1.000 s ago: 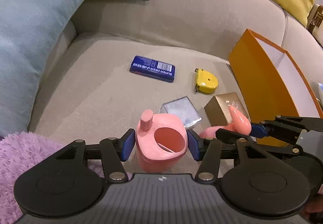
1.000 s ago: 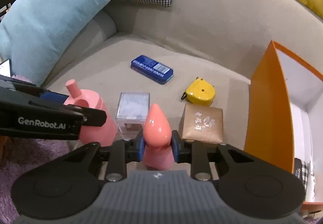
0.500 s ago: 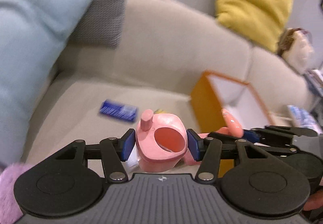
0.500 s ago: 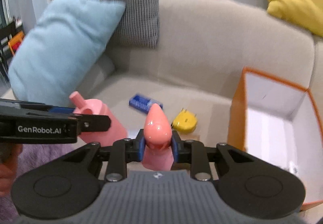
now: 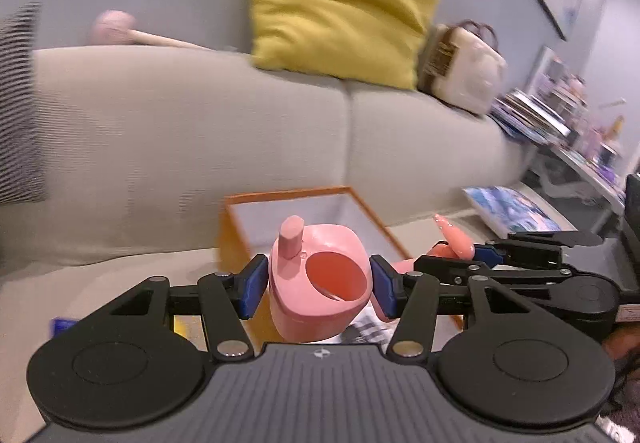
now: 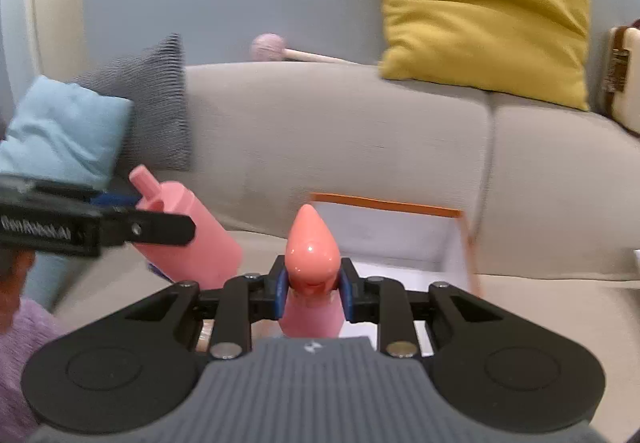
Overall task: Organize rigid objects
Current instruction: 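Lift the pink cup and pink pump bottle and carry them toward the shoebox, then lower the pink cup into the shoebox with the left tool while the right tool lowers the pink bottle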
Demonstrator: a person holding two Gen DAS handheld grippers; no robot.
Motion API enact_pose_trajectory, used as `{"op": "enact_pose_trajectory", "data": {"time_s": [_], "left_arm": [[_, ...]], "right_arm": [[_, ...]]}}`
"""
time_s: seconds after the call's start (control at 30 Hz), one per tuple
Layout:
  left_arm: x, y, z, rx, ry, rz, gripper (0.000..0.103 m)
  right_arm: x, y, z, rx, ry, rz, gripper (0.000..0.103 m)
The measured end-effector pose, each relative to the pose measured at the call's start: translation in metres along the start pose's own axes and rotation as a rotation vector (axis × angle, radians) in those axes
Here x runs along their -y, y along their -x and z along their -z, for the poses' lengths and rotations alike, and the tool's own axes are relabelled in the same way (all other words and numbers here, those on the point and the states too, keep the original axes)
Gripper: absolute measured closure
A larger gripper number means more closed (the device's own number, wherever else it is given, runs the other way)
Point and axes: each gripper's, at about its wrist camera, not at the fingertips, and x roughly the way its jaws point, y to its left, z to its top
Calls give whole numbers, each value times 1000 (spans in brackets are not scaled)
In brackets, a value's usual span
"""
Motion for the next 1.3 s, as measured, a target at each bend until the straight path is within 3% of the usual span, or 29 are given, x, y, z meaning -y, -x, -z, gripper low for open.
{"op": "enact_pose_trajectory", "data": {"time_s": [0.2,0.33,0.43,0.53,0.93,1.3], "left_arm": [[31,-71,-1,-110,-113,37,40],[25,-113,4,-211,-123,80,41],[22,-136,11,-280,-196,80,40],[15,-154,12,-324,-266,71,40],[-8,-194,9,-524,-538,53,40],[9,-209,18,-690,-817,40,40]], "right_arm": [[54,-25,13,-82,-29,-6,76],[66,-50,25,-116,-40,-29,76],[73,-69,29,-119,-51,-8,76],[84,-86,30,-132,-102,-47,76],[78,-159,26,-175,-215,-105,76],[72,-190,29,-213,-287,-132,76]]}}
